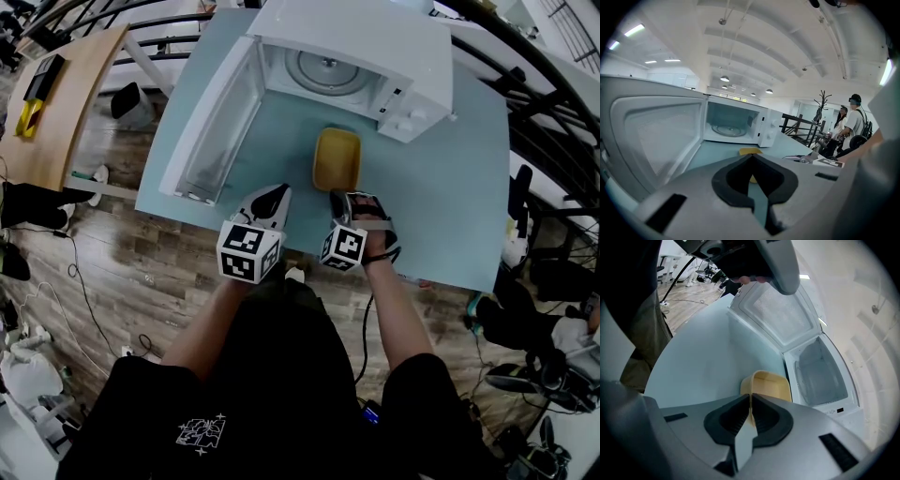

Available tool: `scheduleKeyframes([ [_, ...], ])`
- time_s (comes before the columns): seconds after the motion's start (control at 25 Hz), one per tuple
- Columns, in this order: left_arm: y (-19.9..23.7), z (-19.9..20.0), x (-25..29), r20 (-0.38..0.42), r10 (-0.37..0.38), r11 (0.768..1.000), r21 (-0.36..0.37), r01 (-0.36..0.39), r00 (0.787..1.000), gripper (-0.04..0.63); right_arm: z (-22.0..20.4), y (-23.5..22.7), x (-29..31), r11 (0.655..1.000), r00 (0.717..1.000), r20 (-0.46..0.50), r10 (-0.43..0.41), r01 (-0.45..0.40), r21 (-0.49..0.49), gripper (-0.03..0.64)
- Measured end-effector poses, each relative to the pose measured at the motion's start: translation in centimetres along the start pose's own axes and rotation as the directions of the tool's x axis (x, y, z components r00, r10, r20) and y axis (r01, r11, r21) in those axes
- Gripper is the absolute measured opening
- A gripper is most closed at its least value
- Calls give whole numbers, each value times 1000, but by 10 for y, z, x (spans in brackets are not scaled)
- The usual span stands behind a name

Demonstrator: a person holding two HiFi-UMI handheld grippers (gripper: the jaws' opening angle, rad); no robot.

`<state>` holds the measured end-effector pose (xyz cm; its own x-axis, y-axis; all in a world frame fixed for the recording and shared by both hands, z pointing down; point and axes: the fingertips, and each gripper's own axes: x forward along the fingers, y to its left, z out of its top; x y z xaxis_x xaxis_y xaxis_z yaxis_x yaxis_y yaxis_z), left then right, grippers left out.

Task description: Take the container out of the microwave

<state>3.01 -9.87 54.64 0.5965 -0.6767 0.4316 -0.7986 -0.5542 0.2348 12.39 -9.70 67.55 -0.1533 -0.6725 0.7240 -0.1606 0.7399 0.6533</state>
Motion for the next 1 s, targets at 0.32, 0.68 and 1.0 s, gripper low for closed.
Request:
scheduleKeyframes([
  [0.32, -1, 0, -12, 0, 31, 1000, 0, -31, 1000, 8, 6, 0, -4, 999, 999, 38, 12, -13, 29, 21],
  [0.68, -3, 5, -23, 1, 35, 999, 20, -35, 999, 8, 3, 2, -12, 997, 999, 41, 12, -15, 78, 63],
  [1.0, 0, 11, -29, 5, 10, 1000, 27, -10, 1000, 8, 7, -4, -28, 984, 999, 33, -10, 4, 177, 63],
])
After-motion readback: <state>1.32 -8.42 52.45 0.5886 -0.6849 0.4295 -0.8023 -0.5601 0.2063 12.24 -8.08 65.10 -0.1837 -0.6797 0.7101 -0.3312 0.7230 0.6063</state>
